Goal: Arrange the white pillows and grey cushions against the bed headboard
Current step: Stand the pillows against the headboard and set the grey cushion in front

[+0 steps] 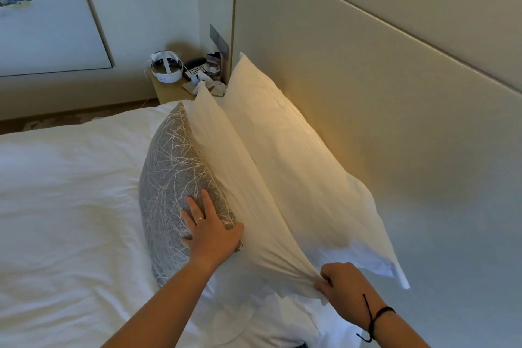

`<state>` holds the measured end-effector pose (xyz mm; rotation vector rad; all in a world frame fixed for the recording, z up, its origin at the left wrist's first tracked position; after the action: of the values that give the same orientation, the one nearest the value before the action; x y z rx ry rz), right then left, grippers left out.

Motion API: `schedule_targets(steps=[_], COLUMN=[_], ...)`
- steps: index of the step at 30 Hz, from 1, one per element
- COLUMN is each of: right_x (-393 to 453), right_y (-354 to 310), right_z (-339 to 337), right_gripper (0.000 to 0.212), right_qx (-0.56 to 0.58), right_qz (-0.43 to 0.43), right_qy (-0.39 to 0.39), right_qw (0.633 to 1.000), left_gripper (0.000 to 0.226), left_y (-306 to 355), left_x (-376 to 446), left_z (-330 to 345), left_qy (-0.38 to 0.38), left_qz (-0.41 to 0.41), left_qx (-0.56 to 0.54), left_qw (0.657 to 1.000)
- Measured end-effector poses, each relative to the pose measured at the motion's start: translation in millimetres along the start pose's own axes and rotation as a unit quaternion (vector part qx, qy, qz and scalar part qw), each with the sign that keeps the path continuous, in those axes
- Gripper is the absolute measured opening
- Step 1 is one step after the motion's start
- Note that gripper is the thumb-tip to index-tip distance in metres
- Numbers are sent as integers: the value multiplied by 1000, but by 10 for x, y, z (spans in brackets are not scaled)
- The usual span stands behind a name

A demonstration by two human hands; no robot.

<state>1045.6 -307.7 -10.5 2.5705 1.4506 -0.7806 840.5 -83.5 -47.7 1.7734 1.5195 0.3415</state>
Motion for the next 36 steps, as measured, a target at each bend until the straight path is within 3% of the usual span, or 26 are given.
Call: schedule_targets(steps=[2,4,6,8,11,14,16,27,36], right_x=[-83,-195,-339,-395,-304,-290,-325,-267,-494], right_y=[93,230,434,652,997,1188,1303,1540,1815], right_z=[-90,-326,-650,-815,-725,-644,-608,-458,-320], right_gripper=[26,25,38,56,71,29,15,27,41], right_qx=[20,47,38,-16,-124,-172,-160,-85,99], right_qz=[-4,-2,24,62,114,130,133,72,75], right_qy=[16,100,233,283,213,167,168,131,228], right_qw=[1000,994,971,957,963,962,964,985,966], left_gripper=[115,116,116,115,114,113,113,107,99], left_y=[-1,1,2,15,43,53,52,-23,0], left_x=[-71,-159,-234,-295,-373,-455,-481,-765,-1182], left_z=[41,71,93,106,122,149,173,240,396], left_qy=[1,8,13,15,14,11,8,-13,9], left_qz=[6,13,15,17,17,8,3,-21,-8], left_qx=[5,10,14,18,26,28,39,20,-58], left_qw=[1000,1000,1000,1000,999,1000,999,999,998])
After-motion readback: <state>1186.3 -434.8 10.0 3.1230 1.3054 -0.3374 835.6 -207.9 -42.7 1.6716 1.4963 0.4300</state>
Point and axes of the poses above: each hand's wrist, its own x-axis towards the middle knuckle, its own z-axis out of the palm, y = z × x, the point moved 9 cm from there along x, towards the middle knuckle, and after that the axes turned 6 degrees about -x, right-handed, at the moved point
